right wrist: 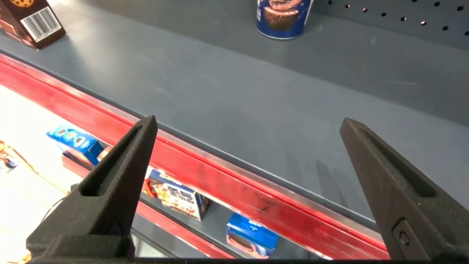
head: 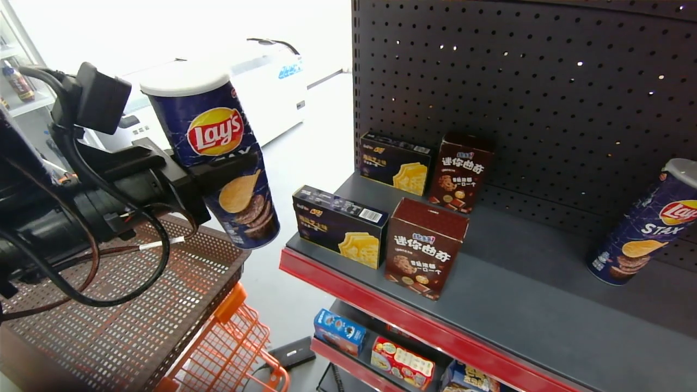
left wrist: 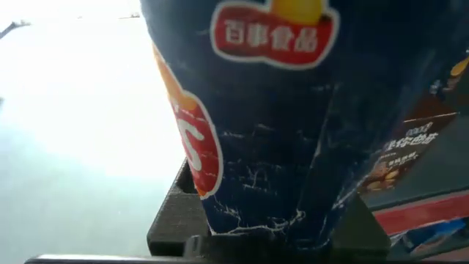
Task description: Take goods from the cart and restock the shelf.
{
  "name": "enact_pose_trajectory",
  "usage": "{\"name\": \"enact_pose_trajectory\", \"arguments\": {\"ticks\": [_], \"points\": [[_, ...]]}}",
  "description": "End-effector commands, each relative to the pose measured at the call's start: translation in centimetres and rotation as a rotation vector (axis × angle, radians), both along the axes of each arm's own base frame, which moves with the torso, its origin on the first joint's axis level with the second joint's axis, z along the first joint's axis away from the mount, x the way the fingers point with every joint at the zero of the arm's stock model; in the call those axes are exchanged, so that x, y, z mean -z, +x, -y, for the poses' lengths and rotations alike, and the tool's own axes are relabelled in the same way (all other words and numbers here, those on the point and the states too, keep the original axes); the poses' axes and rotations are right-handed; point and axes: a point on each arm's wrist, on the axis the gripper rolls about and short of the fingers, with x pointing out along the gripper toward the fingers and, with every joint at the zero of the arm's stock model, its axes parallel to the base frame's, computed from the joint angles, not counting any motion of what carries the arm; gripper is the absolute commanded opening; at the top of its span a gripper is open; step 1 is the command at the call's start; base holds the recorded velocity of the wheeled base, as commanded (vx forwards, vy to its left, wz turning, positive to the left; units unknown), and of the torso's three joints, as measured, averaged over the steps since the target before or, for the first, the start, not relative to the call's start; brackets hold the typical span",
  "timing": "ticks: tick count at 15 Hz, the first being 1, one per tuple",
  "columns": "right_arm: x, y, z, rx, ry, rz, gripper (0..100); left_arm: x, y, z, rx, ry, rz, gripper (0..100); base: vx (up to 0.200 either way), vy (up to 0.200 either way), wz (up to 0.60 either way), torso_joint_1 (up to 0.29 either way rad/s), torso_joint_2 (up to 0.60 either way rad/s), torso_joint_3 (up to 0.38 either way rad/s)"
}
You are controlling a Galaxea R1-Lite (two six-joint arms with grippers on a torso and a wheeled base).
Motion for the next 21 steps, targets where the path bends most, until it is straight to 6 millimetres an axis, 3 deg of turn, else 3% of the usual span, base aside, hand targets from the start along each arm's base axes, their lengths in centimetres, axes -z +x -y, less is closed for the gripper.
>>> {"name": "enact_pose_trajectory", "arguments": {"ticks": [1, 4, 9, 13, 21], "points": [[0.0, 0.0, 0.0, 0.000, 0.000, 0.000, 100, -0.8, -0.7, 0.2, 0.024, -0.007, 0.034, 0, 0.000, 0.000, 0.00, 0.000, 0.00, 0.000], [0.0, 0.0, 0.0, 0.000, 0.000, 0.000, 100, -0.7, -1.0, 0.6, 0.042, -0.014, 0.031, 0, 0.000, 0.000, 0.00, 0.000, 0.00, 0.000], [0.0, 0.0, 0.0, 0.000, 0.000, 0.000, 100, -1.0, -4.2, 0.6, 0.094, -0.027, -0.079, 0, 0.000, 0.000, 0.00, 0.000, 0.00, 0.000], [0.0, 0.0, 0.0, -0.005, -0.002, 0.000, 100, -0.8, -5.1, 2.2, 0.263, -0.015, -0.074, 0, 0.000, 0.000, 0.00, 0.000, 0.00, 0.000], [0.0, 0.0, 0.0, -0.005, 0.000, 0.000, 100, -0.7, -6.2, 2.8, 0.400, 0.000, -0.073, 0, 0.000, 0.000, -0.07, 0.000, 0.00, 0.000]]}}
